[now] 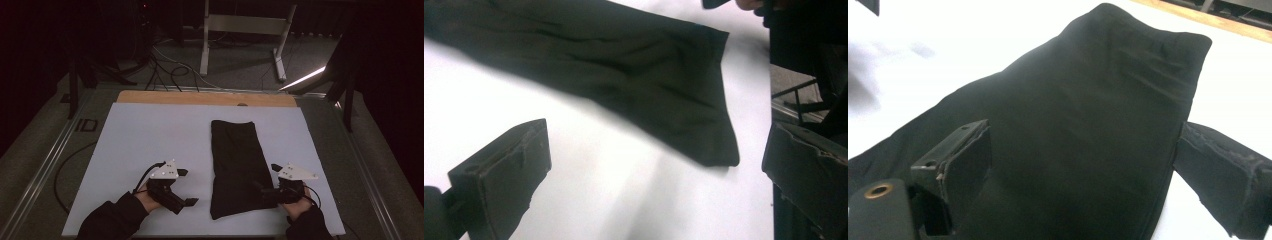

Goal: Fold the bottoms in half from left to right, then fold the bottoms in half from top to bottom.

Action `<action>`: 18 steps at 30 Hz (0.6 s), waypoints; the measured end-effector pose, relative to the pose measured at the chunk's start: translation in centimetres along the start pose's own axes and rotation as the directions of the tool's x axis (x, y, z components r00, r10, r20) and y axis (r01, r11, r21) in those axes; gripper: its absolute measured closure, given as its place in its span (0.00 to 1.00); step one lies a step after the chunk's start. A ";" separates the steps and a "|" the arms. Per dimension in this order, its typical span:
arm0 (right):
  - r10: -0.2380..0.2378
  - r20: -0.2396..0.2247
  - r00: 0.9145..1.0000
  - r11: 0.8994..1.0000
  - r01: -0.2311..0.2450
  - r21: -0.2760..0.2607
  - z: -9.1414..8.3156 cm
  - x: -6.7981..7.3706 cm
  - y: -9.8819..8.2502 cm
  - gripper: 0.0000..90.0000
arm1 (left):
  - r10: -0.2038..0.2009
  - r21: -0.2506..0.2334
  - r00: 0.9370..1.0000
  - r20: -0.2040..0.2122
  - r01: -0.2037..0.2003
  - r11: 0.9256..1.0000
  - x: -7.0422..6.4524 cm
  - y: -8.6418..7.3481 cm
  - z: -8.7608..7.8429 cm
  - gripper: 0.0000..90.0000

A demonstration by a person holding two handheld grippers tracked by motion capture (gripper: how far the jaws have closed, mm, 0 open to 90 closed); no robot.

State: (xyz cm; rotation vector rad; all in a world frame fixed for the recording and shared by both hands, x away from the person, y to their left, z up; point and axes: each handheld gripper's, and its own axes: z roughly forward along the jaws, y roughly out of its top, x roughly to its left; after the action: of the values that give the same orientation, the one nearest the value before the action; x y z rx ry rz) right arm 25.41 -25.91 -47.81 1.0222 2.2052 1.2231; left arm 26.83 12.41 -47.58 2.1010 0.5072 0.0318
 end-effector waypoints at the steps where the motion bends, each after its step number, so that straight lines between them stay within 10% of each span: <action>1: 0.004 0.000 1.000 1.000 -0.004 -0.007 0.0 -0.1 0.0 0.10 | -0.008 -0.002 1.000 -0.007 0.008 1.000 0.1 -0.1 -0.1 0.00; 18: -0.017 -0.006 1.000 1.000 0.017 -0.003 -0.1 -0.1 0.7 0.10 | -0.075 -0.024 0.996 -0.046 0.074 0.997 0.8 0.3 0.1 0.00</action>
State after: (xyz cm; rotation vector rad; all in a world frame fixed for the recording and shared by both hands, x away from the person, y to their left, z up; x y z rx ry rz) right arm 25.68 -25.80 -47.18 0.9980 2.2114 1.2241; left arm 27.66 12.48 -47.54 2.0621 0.6109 0.0437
